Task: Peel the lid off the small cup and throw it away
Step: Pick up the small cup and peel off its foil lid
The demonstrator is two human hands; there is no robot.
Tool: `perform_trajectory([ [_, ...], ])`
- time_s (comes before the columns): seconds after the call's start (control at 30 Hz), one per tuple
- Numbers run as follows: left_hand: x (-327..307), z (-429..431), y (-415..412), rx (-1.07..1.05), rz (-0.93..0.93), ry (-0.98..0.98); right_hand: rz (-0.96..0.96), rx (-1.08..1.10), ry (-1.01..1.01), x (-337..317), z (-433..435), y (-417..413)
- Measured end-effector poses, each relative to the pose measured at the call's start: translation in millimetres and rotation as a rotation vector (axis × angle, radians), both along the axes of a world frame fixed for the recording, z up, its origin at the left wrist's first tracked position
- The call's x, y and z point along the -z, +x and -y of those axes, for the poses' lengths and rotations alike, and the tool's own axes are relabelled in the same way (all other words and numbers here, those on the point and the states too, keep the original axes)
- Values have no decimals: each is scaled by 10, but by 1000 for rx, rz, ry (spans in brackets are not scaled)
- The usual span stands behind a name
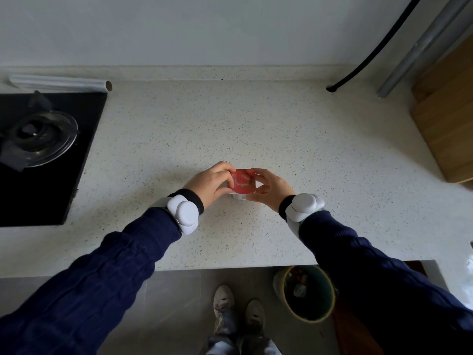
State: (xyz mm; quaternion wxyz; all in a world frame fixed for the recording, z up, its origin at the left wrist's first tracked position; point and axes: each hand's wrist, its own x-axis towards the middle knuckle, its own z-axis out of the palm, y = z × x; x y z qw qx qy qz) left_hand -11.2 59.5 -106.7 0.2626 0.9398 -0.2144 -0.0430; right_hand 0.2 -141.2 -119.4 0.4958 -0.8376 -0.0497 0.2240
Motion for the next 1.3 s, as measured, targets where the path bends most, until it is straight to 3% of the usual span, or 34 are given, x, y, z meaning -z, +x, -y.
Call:
perform_trajectory([
  [0.2, 3, 18, 6, -7, 5, 5, -61, 102, 96, 189, -42, -71],
  [0.53, 30, 103, -8, -69, 143, 47, -9, 110, 10, 223, -64, 49],
  [1.3, -88, 184, 157, -374, 48, -84, 58, 40, -52, 259, -34, 96],
])
